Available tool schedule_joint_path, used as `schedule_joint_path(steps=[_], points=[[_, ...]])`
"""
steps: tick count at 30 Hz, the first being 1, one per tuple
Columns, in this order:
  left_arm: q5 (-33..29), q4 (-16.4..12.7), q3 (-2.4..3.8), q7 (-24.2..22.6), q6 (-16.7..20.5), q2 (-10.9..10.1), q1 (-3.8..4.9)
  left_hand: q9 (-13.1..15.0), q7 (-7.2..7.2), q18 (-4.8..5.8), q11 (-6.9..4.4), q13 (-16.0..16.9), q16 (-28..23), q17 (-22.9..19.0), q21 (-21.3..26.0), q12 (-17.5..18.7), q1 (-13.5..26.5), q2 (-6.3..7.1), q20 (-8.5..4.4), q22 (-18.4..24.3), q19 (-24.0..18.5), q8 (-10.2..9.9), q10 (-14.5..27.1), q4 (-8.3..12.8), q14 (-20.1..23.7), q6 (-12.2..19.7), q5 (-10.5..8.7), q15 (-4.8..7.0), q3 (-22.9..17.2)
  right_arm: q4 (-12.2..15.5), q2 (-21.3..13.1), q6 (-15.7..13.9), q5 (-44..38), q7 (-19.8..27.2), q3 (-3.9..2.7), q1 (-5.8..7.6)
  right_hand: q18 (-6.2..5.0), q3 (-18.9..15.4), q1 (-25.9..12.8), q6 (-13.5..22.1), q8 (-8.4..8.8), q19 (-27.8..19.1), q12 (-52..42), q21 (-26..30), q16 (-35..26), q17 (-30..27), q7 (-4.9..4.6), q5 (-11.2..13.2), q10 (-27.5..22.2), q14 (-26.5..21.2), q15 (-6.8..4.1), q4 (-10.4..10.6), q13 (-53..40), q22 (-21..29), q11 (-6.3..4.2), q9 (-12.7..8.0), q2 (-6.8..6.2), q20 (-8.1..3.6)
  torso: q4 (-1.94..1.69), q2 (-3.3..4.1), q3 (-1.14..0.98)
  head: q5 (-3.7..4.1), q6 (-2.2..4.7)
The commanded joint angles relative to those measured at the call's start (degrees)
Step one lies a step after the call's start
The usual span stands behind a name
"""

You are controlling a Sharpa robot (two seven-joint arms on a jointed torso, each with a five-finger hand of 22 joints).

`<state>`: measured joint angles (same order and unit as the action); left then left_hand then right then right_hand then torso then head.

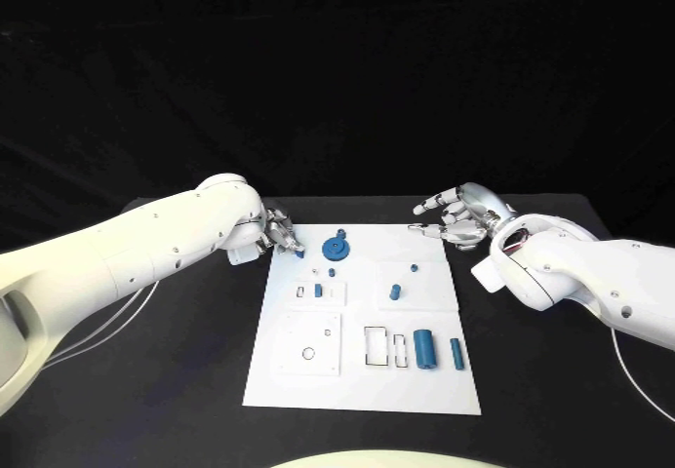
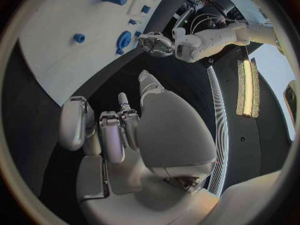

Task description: Assemble the parts on the task board

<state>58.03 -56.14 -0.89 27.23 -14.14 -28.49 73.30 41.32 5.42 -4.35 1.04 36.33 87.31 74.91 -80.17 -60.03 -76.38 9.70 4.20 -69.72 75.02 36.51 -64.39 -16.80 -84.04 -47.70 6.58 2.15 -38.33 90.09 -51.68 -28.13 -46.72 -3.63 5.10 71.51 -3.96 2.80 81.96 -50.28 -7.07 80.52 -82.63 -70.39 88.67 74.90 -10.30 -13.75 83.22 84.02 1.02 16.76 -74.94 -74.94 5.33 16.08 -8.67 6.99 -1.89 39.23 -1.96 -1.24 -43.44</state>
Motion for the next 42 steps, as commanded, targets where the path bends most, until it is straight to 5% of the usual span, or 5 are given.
schedule_joint_path(steps=[1,4,20,29,42], points=[[-1.1,-0.8,-0.02,-0.5,-0.4,-0.6,-0.06,2.3,0.07,-0.22,-0.03,0.5,0.4,10.7,-0.5,-0.4,1.4,1.01,-0.27,-0.4,0.4,0.5,-0.6,10.3,-4.3,-0.4,1.17,0.18,-10.9,0.0,0.0,0.3,-0.2,0.5,-0.01,-0.03,-0.54,-0.2,-0.4,-0.4,0.15,-0.1,0.1,0.3,-0.4,10.5,0.15,-0.3,-0.3,4.8,-0.09,-0.1,-6.8,-1.6,-0.08,-0.1,0.36,-0.17,-0.05,-0.08,0.0,-0.13,0.08],[-2.5,-1.9,-0.01,-0.7,0.4,-1.5,-0.06,2.8,-0.21,-0.04,-0.3,2.0,0.7,11.1,-1.1,-1.4,3.1,2.22,-0.49,-1.3,1.1,1.0,-2.0,11.6,-4.5,-1.3,6.66,0.43,-12.3,0.0,0.0,0.3,-0.2,0.5,-0.01,-0.03,-0.54,-0.2,-0.4,-0.4,0.15,-0.1,0.1,0.3,-0.4,10.5,0.15,-0.3,-0.3,4.8,-0.09,-0.1,-6.8,-1.6,-0.08,-0.1,0.36,-0.17,-0.1,-0.14,0.02,-0.21,0.17],[-7.1,-17.1,-0.03,-2.1,7.7,-10.9,-0.1,3.0,-1.58,0.81,-1.72,7.1,1.9,13.5,-3.3,-4.1,7.2,4.92,-1.71,-5.5,4.2,1.0,-7.4,15.5,-5.5,-5.0,18.95,1.8,-13.3,0.0,-0.5,0.2,-0.2,0.5,-0.01,-0.05,-0.54,-0.2,-0.4,-0.4,0.15,-0.1,0.1,0.3,-0.4,10.5,0.15,-0.3,-0.3,4.8,-0.09,-0.1,-6.8,-1.6,-0.08,-0.1,0.36,-0.17,-0.62,-0.64,0.24,-0.36,-0.19],[-4.7,-23.5,-0.38,-1.4,11.1,-13.7,-1.21,3.1,-1.79,0.93,-1.93,8.4,2.0,13.7,-3.6,-4.8,7.7,5.11,-1.9,-6.0,4.6,1.0,-8.3,16.0,-5.5,-5.6,20.5,2.0,-13.3,0.1,-0.8,0.2,-0.2,0.5,-0.01,-0.11,-0.56,-0.1,-0.3,-0.5,0.12,-0.1,0.1,0.5,-0.4,10.4,0.17,-0.4,-0.3,4.8,-0.1,-0.1,-6.8,-1.5,-0.1,-0.1,0.41,-0.19,-0.59,-0.59,0.2,-1.04,-0.47],[0.2,-25.4,-1.28,0.2,9.0,-13.7,-2.51,3.1,-1.86,0.96,-2.0,8.7,2.0,13.7,-3.7,-4.9,7.9,5.18,-1.95,-6.2,4.7,1.0,-8.5,16.2,-5.5,-5.7,20.91,2.06,-13.4,0.1,-0.9,0.2,-0.2,0.4,-0.01,-0.26,-0.56,-0.1,-0.3,-0.5,0.12,-0.1,0.1,0.5,-0.4,10.4,0.17,-0.4,-0.3,4.8,-0.1,-0.1,-6.8,-1.5,-0.1,-0.1,0.41,-0.19,-0.42,-0.49,0.13,-1.61,-0.77]])
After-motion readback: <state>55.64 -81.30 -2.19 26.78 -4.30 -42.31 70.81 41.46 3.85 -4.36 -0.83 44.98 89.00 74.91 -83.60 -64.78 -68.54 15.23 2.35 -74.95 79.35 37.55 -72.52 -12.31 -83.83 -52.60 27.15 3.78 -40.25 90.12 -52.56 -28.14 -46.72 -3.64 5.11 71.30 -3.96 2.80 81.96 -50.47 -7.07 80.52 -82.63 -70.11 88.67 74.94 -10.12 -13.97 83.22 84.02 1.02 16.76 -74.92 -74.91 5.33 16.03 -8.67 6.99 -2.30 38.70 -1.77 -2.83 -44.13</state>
